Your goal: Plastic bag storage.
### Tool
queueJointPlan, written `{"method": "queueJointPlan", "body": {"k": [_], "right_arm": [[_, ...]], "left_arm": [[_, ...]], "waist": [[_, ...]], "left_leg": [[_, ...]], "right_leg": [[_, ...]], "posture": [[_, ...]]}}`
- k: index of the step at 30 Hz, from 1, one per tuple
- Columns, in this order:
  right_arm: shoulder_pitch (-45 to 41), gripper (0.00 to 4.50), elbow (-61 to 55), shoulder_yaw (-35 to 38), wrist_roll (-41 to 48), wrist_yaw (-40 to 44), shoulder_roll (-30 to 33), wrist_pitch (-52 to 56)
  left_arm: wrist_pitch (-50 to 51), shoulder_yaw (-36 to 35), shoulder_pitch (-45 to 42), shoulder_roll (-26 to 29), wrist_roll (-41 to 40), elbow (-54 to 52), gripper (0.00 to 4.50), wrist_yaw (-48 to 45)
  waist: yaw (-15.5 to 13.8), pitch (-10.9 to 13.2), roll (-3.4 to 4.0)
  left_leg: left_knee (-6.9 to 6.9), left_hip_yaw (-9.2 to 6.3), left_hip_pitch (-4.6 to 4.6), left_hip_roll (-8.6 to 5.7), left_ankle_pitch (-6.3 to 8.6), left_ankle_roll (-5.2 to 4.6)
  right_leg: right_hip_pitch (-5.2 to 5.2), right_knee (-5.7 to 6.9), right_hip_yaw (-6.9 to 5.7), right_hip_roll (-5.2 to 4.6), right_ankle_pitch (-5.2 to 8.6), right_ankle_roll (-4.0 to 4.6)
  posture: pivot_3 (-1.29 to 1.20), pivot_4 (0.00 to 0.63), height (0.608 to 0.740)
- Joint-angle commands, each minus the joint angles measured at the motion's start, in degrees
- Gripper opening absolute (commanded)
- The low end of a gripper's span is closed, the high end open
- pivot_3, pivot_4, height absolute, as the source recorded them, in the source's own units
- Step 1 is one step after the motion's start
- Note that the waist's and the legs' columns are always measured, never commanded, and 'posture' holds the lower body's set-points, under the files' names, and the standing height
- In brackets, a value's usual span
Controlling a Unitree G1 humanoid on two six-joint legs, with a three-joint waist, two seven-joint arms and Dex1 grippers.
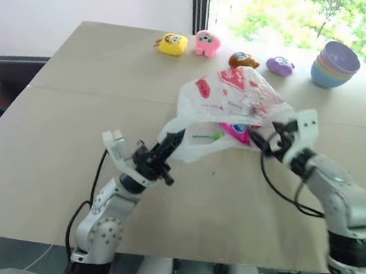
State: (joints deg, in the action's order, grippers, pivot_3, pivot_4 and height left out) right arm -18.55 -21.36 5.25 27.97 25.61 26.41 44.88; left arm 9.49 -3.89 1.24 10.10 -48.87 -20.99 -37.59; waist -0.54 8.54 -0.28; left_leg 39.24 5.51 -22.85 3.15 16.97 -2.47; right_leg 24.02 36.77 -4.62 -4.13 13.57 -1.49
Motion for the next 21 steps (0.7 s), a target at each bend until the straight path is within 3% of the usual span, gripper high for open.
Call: {"method": "queueJointPlan", "body": {"k": [1,7,16,21], "right_arm": [[2.27,4.45,-5.26,5.92,0.66,5.3,4.12,-7.96],[3.43,4.45,5.42,8.96,-9.47,-0.87,6.29,-17.24],[0.4,4.45,17.81,6.71,-5.82,2.04,0.48,-13.9],[-0.7,2.18,18.35,7.56,-5.31,2.76,0.27,-15.15]], "left_arm": [[-0.97,-2.57,-2.29,-0.48,-0.23,1.2,0.0,0.97],[-0.4,-2.37,-3.44,-0.91,0.85,1.65,0.0,0.95],[0.06,-2.65,-4.06,-1.05,2.11,1.13,0.0,2.39],[0.05,-3.81,-3.32,-0.41,2.49,0.5,0.0,3.62]], "waist": [[0.17,0.0,0.0],[0.21,-0.01,-0.02],[0.01,-0.01,-0.02],[-0.23,-0.01,-0.02]], "left_leg": [[0.0,0.01,0.05,0.0,0.0,0.0],[0.08,-0.01,0.23,0.01,-0.02,0.02],[0.08,0.03,0.24,0.04,-0.03,0.04],[0.09,0.02,0.21,0.0,-0.03,0.04]], "right_leg": [[0.0,0.03,0.03,0.03,0.0,0.0],[-0.19,0.08,0.05,0.08,0.01,-0.01],[-0.18,0.09,0.09,0.1,0.0,0.0],[-0.18,0.07,0.09,0.06,0.0,-0.01]], "posture": [[0.0,0.15,0.74],[0.0,0.15,0.74],[0.0,0.15,0.74],[0.0,0.15,0.74]]}}
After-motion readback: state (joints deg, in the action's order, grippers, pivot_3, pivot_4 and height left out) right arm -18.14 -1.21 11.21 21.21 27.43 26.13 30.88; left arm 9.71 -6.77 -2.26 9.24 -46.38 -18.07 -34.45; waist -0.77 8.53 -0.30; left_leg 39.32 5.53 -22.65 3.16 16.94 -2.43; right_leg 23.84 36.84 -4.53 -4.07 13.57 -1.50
